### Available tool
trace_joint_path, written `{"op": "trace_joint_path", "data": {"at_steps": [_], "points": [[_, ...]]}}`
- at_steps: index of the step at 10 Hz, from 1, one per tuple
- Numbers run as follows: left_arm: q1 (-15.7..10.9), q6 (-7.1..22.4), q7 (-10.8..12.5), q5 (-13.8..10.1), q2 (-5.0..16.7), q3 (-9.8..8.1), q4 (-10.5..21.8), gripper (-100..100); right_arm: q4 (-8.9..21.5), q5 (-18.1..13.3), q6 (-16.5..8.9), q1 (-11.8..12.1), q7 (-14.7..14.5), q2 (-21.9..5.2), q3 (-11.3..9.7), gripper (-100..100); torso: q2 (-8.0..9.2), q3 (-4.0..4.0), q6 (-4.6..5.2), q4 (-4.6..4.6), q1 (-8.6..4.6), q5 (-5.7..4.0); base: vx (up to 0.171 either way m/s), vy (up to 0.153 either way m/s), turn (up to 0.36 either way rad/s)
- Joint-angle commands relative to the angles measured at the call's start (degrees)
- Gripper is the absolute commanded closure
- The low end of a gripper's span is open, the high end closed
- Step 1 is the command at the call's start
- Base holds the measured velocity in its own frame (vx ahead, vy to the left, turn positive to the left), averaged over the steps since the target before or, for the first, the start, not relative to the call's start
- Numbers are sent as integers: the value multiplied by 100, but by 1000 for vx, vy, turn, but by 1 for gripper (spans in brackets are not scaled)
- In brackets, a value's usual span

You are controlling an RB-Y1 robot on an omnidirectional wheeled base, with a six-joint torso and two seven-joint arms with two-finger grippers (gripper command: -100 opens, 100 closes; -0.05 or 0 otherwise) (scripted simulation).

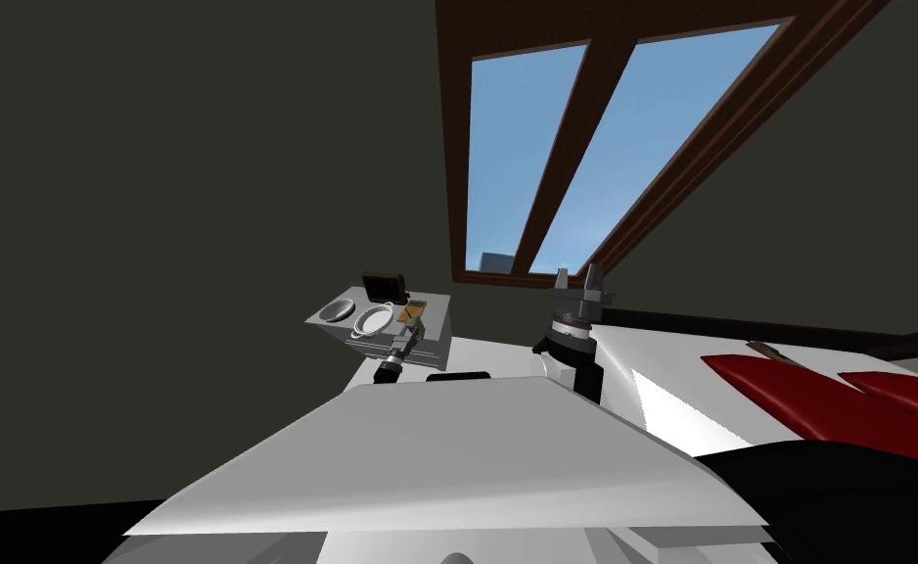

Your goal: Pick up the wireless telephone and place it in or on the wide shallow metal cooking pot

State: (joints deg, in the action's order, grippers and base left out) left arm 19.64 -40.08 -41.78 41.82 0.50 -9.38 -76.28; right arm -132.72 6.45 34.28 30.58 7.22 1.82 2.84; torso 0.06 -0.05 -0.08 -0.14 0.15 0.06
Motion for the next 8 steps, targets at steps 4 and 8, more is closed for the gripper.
{"op": "trace_joint_path", "data": {"at_steps": [4, 8], "points": [[32, 32, 14, -23, 390, 42, 14, 100, 0, 0, 0, -2, 0, 1, -1, 0, 86, 30, -21, -20, -7, 12, -137, -28, 21], [-31, 165, 135, -86, 838, 79, -21, 100, 0, 0, 0, -1, 0, 0, 0, 0, 73, 20, -32, -30, 20, 18, -134, -3, 20]]}}
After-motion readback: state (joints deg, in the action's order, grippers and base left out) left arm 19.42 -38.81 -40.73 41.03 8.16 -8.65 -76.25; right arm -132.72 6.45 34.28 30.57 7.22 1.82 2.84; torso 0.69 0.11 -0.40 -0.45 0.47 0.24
